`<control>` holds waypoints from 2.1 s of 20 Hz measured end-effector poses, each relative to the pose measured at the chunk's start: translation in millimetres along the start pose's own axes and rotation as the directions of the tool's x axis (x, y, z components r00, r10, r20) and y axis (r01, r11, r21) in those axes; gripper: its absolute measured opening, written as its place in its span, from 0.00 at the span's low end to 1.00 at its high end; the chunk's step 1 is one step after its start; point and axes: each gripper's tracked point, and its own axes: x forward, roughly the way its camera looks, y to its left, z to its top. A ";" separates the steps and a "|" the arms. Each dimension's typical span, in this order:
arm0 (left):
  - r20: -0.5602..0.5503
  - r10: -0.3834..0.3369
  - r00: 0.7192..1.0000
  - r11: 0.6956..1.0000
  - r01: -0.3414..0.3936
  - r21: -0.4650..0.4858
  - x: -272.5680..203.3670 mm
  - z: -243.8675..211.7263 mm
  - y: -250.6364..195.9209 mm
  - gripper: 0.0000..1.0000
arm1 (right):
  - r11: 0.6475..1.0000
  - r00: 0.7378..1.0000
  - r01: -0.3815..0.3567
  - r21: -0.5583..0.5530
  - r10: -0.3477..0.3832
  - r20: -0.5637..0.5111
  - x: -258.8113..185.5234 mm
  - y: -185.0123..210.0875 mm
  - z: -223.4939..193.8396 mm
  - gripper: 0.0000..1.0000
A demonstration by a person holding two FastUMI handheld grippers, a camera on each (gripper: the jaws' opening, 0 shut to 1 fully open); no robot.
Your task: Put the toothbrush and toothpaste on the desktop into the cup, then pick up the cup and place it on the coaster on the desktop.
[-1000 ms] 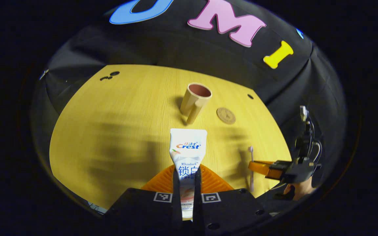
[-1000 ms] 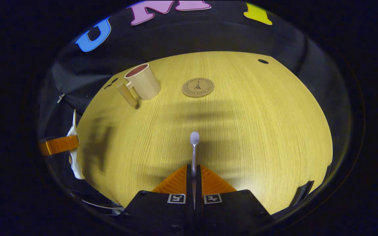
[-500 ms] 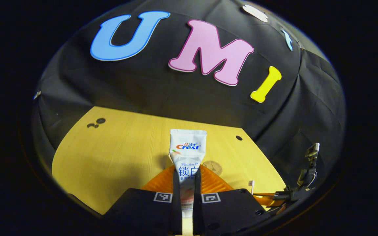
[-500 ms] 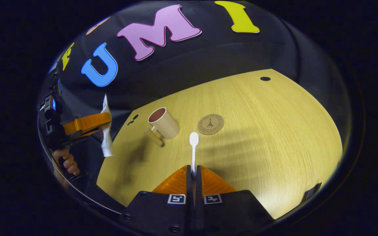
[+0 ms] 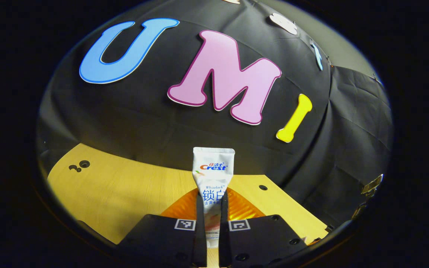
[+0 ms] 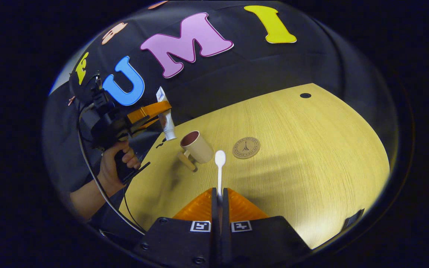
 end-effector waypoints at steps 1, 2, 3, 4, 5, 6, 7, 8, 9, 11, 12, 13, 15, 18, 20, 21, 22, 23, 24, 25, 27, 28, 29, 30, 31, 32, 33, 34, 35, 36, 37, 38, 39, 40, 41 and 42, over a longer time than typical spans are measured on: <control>-0.001 0.020 1.000 1.000 -0.020 0.003 8.6 -3.5 9.3 0.18 | 1.000 1.000 -0.003 0.004 0.003 -0.003 1.2 -2.1 -0.6 0.05; -0.006 0.036 0.999 0.999 -0.036 0.003 16.9 -9.7 15.9 0.18 | 1.000 1.000 0.002 0.007 -0.002 -0.001 1.8 -4.7 -1.0 0.05; -0.012 0.051 0.999 0.999 -0.051 0.000 24.3 -15.5 23.5 0.18 | 1.000 1.000 0.003 0.010 -0.003 -0.003 2.5 -6.8 -1.5 0.05; -0.024 0.063 0.998 0.998 -0.063 -0.001 31.9 -24.2 29.4 0.17 | 1.000 1.000 0.006 0.013 -0.006 -0.005 2.7 -9.6 -2.0 0.05; -0.041 0.079 0.996 0.997 -0.079 -0.004 38.0 -31.5 36.4 0.18 | 1.000 1.000 0.005 0.017 -0.005 -0.006 3.2 -10.2 -2.5 0.05; -0.057 0.087 0.995 0.996 -0.088 -0.010 42.8 -39.7 41.2 0.18 | 1.000 1.000 0.004 0.018 -0.004 -0.005 3.5 -10.5 -2.3 0.05; -0.071 0.089 0.993 0.996 -0.090 -0.013 47.4 -45.6 44.2 0.18 | 1.000 1.000 0.005 0.016 -0.005 -0.006 3.7 -11.2 -2.5 0.05; -0.084 0.097 0.992 0.995 -0.098 -0.011 50.8 -51.6 48.2 0.18 | 1.000 1.000 0.005 0.015 -0.005 -0.007 3.7 -11.6 -3.0 0.05; -0.093 0.105 0.990 0.994 -0.105 0.000 52.8 -56.0 51.9 0.18 | 1.000 1.000 0.006 0.014 -0.006 -0.007 3.9 -11.8 -2.7 0.05; -0.118 0.111 0.987 0.994 -0.108 0.032 52.9 -68.5 55.3 0.18 | 1.000 1.000 0.008 0.018 -0.008 -0.001 3.0 -12.6 0.2 0.05; -0.132 0.105 0.986 0.994 -0.100 0.041 51.3 -74.6 53.1 0.18 | 1.000 1.000 0.007 0.019 -0.007 0.003 2.7 -12.0 0.5 0.05; -0.136 0.097 0.986 0.995 -0.092 0.048 50.1 -77.2 51.0 0.19 | 1.000 1.000 0.011 0.016 -0.011 0.005 3.4 -12.4 1.3 0.05; -0.140 0.089 0.986 0.995 -0.082 0.054 47.2 -81.4 49.1 0.23 | 1.000 1.000 0.012 0.010 -0.012 0.008 4.0 -11.9 2.5 0.05; -0.157 0.064 0.986 0.998 -0.058 0.039 40.5 -86.5 44.1 0.32 | 1.000 1.000 0.010 0.015 -0.011 0.023 2.6 -7.4 4.8 0.05; -0.164 0.049 0.985 0.998 -0.045 0.032 35.9 -88.6 42.4 0.41 | 1.000 0.999 0.007 0.014 -0.008 0.033 1.7 -2.6 7.2 0.05; -0.173 0.047 0.984 0.999 -0.042 0.032 32.8 -90.5 41.6 0.39 | 1.000 0.999 0.003 0.015 -0.004 0.040 1.8 0.0 10.2 0.05; -0.176 0.044 0.983 0.999 -0.039 0.033 28.4 -90.5 42.0 0.46 | 1.000 0.999 -0.003 0.017 0.002 0.054 1.4 4.5 14.6 0.05; -0.171 0.042 0.984 0.999 -0.037 0.033 25.0 -88.1 41.9 0.53 | 1.000 0.998 -0.011 0.021 0.010 0.069 2.4 8.7 19.9 0.05; -0.165 0.041 0.986 0.999 -0.036 0.032 21.1 -85.4 41.5 0.55 | 1.000 0.996 -0.020 0.022 0.018 0.087 4.2 13.6 26.6 0.05; -0.161 0.042 0.986 0.999 -0.038 0.029 15.4 -82.0 42.6 0.61 | 0.999 0.994 -0.028 0.024 0.026 0.106 6.3 18.8 34.5 0.05; -0.168 0.049 0.985 0.999 -0.046 0.018 0.6 -80.2 45.9 0.69 | 0.998 0.988 -0.052 0.027 0.048 0.150 12.2 31.8 51.7 0.05; -0.171 0.053 0.984 0.999 -0.052 0.011 -9.3 -79.7 48.7 0.73 | 0.997 0.983 -0.066 0.028 0.060 0.171 16.5 39.0 60.4 0.05; -0.168 0.052 0.984 0.999 -0.053 0.004 -21.0 -77.7 50.5 0.82 | 0.996 0.979 -0.078 0.031 0.071 0.193 22.1 46.0 69.3 0.05; -0.163 0.049 0.985 0.999 -0.051 -0.006 -33.1 -77.5 50.4 0.85 | 0.995 0.973 -0.095 0.036 0.085 0.216 27.2 54.4 78.6 0.05; -0.165 0.042 0.985 0.999 -0.046 -0.018 -45.8 -77.4 50.0 0.86 | 0.993 0.966 -0.114 0.043 0.101 0.236 34.6 62.9 87.2 0.05; -0.172 0.041 0.984 0.998 -0.047 -0.031 -60.5 -81.8 49.5 0.86 | 0.990 0.960 -0.131 0.052 0.113 0.258 42.0 71.0 95.6 0.05; -0.183 0.038 0.982 0.998 -0.047 -0.044 -76.2 -86.1 48.9 0.86 | 0.988 0.952 -0.143 0.062 0.120 0.280 49.3 77.1 105.1 0.05; -0.193 0.037 0.980 0.997 -0.049 -0.055 -92.6 -92.7 48.8 0.86 | 0.986 0.944 -0.153 0.072 0.124 0.306 57.7 82.6 115.3 0.05; -0.206 0.040 0.978 0.997 -0.054 -0.060 -108.7 -99.1 49.5 0.86 | 0.983 0.935 -0.163 0.082 0.128 0.331 64.9 88.6 125.6 0.05; -0.226 0.041 0.973 0.996 -0.058 -0.070 -123.9 -109.5 49.9 0.86 | 0.981 0.927 -0.170 0.089 0.129 0.354 74.0 93.0 135.5 0.05; -0.256 0.029 0.966 0.994 -0.054 -0.090 -139.9 -121.4 48.0 0.86 | 0.980 0.920 -0.177 0.086 0.134 0.369 84.6 97.8 144.0 0.05; -0.290 0.009 0.957 0.992 -0.045 -0.118 -155.6 -135.4 44.0 0.86 | 0.981 0.914 -0.181 0.076 0.139 0.381 93.1 103.5 151.5 0.05; -0.316 -0.005 0.949 0.989 -0.041 -0.139 -172.6 -146.5 40.7 0.86 | 0.981 0.906 -0.185 0.061 0.146 0.398 102.0 108.9 159.8 0.05; -0.337 -0.014 0.941 0.989 -0.037 -0.144 -190.0 -156.7 39.5 0.86 | 0.981 0.896 -0.188 0.045 0.153 0.416 110.2 114.7 169.8 0.05; -0.353 -0.010 0.936 0.991 -0.039 -0.131 -204.2 -164.4 39.8 0.86 | 0.981 0.886 -0.190 0.029 0.159 0.436 118.6 119.7 179.0 0.05; -0.367 -0.004 0.930 0.992 -0.042 -0.117 -216.3 -171.8 41.6 0.86 | 0.981 0.877 -0.193 0.014 0.166 0.451 126.2 124.5 184.9 0.05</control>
